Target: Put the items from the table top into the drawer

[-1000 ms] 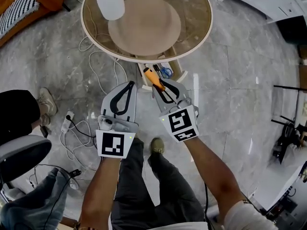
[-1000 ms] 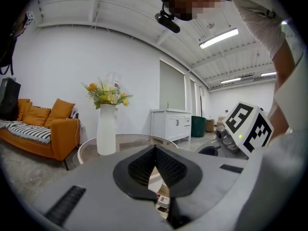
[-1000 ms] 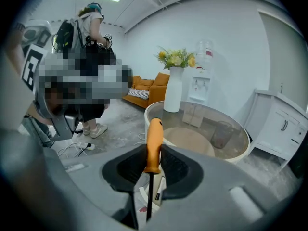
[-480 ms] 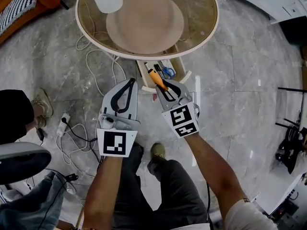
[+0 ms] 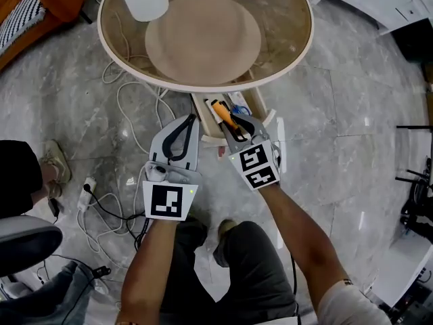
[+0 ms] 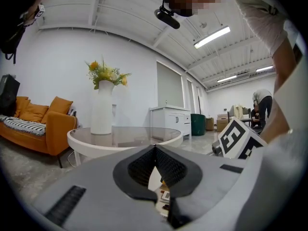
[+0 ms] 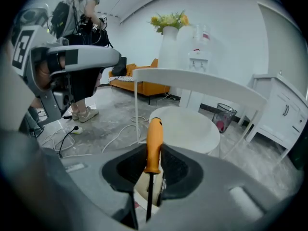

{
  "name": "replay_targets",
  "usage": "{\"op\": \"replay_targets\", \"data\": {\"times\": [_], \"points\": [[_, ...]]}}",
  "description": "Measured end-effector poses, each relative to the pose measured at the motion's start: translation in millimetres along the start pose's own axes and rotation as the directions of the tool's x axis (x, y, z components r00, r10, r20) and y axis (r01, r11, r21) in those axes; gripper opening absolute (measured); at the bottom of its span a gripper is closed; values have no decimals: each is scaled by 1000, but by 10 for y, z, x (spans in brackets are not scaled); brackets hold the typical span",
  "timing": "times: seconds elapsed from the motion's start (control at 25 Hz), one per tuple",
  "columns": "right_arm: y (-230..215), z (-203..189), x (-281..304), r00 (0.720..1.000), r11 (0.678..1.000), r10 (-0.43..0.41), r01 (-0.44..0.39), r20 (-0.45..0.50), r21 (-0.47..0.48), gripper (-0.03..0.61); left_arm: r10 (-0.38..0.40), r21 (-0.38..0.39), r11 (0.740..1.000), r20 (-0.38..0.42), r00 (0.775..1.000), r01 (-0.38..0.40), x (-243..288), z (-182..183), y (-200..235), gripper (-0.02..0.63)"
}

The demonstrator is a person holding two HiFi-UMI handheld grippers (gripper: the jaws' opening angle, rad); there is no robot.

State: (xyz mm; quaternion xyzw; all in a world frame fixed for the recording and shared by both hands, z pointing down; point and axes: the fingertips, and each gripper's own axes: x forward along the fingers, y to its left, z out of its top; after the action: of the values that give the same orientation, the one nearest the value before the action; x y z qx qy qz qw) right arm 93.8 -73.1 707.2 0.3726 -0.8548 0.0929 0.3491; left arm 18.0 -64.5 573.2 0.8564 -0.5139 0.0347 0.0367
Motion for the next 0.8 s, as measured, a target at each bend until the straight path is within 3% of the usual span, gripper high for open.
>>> {"op": "replay_targets", "data": {"times": [0.48, 0.8], "points": [[-48, -394, 707, 999, 997, 37, -34, -38, 69, 89, -41, 31, 999, 46, 998, 39, 230, -436, 149, 0], [-46, -634, 1150, 992, 997, 55, -48, -111, 68, 89, -90, -36, 995, 111, 990, 94, 348, -498, 75, 0]]}}
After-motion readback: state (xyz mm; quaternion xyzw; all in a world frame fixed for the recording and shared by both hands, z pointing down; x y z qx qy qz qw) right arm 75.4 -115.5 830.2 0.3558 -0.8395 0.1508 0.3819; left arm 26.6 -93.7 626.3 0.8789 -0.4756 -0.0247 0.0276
